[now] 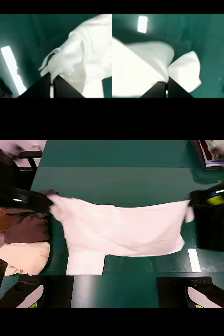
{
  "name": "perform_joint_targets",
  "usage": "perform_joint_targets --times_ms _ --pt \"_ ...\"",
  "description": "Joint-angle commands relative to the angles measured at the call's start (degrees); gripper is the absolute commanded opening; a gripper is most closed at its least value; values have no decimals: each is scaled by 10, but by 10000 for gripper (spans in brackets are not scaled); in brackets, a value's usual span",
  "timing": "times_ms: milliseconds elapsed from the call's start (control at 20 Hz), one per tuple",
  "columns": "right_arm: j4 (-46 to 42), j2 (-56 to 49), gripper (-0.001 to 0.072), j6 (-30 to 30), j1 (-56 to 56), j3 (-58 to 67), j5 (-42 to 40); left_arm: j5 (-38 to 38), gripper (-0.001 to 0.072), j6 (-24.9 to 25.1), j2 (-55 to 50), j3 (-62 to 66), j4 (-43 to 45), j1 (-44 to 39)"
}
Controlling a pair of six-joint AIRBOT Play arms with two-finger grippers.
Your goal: Fold the shirts.
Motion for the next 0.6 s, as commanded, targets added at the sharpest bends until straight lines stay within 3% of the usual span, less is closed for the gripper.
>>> perform_joint_targets --times_ms 0,150,200,250,300,350,550 --pt "32 -103 15 -16 -6 -83 -96 129 28 40 -110 -92 -3 1" --pt "69 -168 17 -30 -22 -36 -156 192 29 39 -196 -39 -1 1" --pt "86 -188 56 -35 -29 -6 -163 198 29 39 -216 -15 1 1" --pt "103 -203 314 -40 -38 24 -163 200 142 39 -228 10 5 1" --pt "122 -217 506 -40 -50 57 -155 203 454 38 -230 31 11 2" --pt "142 -223 506 -41 -62 82 -145 193 590 37 -230 56 12 9" --pt "176 -172 505 -84 -104 79 -95 46 590 17 -198 101 -15 78"
